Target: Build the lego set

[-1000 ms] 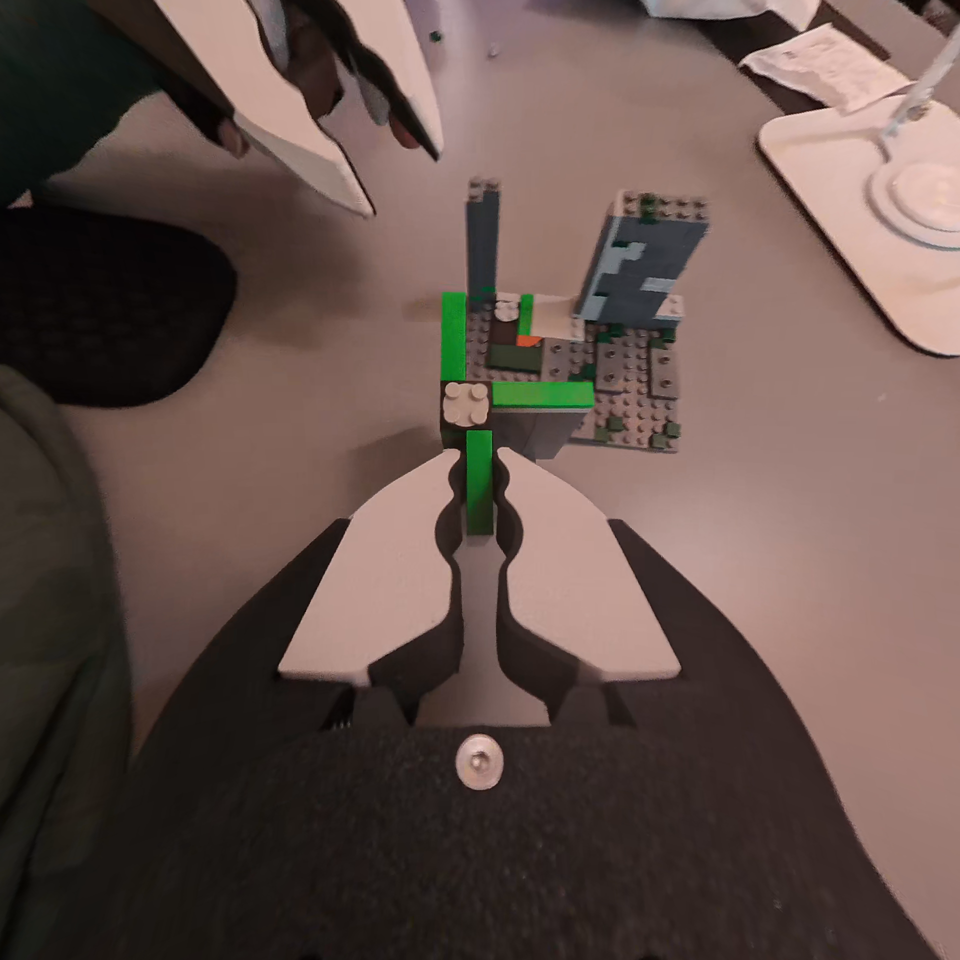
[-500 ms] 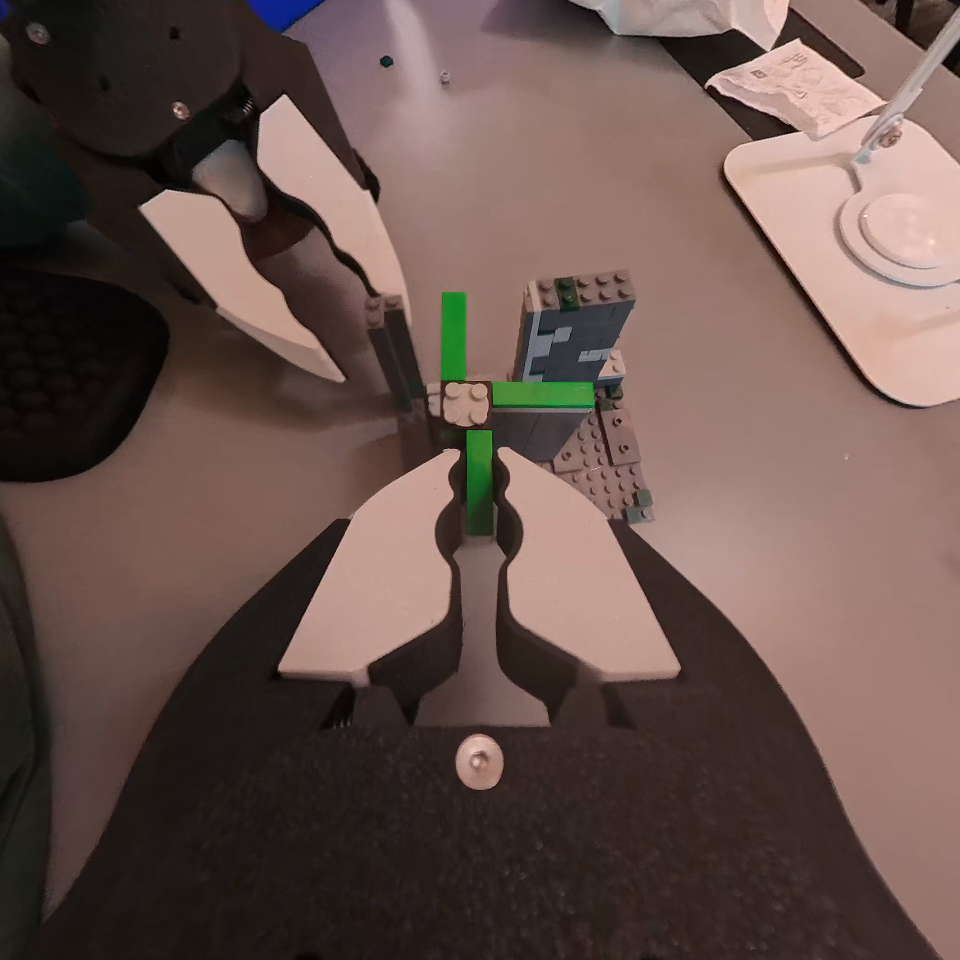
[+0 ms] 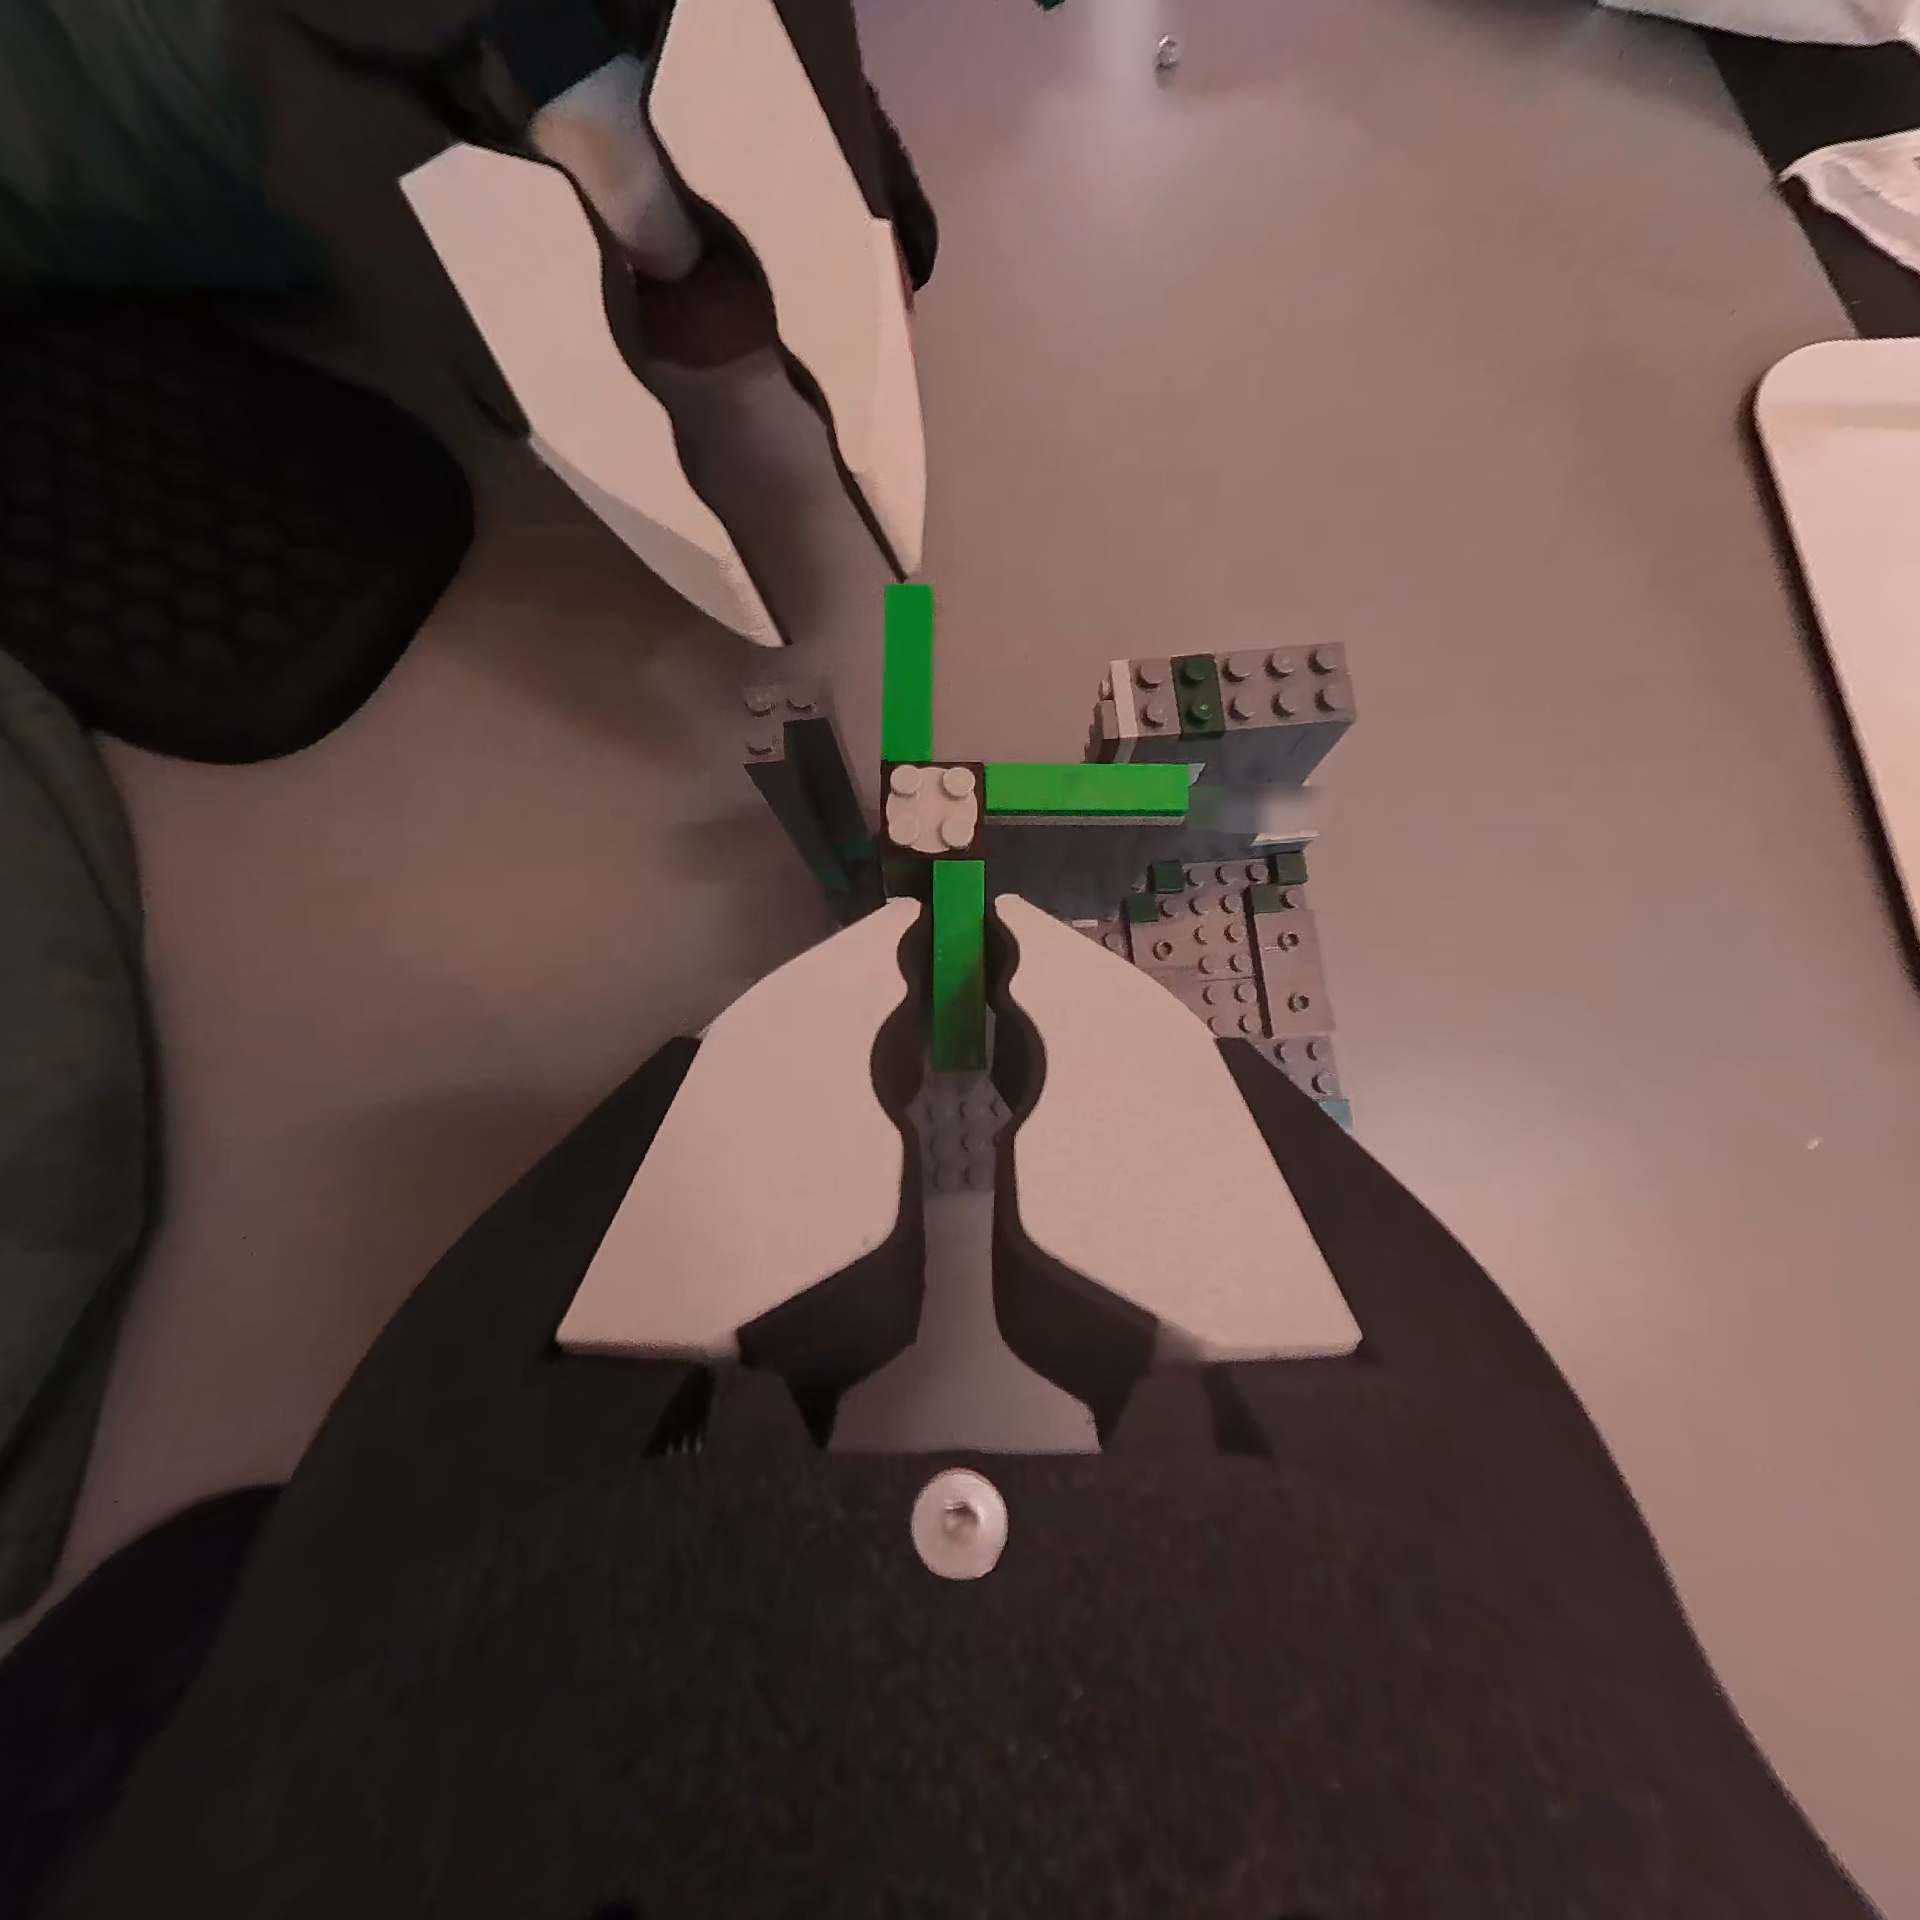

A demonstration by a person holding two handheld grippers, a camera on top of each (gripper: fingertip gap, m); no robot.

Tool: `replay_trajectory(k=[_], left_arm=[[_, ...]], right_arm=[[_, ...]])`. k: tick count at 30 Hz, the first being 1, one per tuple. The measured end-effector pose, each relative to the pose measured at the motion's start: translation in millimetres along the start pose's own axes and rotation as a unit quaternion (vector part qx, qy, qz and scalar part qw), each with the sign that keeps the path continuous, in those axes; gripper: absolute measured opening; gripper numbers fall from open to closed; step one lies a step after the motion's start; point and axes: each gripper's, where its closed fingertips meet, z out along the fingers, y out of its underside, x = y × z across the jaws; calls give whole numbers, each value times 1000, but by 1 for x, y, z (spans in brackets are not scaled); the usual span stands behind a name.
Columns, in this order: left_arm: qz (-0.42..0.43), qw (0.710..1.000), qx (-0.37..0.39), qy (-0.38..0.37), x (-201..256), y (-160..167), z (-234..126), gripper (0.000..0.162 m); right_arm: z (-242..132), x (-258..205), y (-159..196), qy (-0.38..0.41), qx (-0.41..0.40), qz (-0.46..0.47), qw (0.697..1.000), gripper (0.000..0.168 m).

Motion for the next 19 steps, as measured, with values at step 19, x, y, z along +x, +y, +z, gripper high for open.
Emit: replay_trajectory(k=[19], left_arm=[[17,998,5,65,-6,-5,20,17]], right_arm=[[14,-5,5,-23,-20,-10,999,8]])
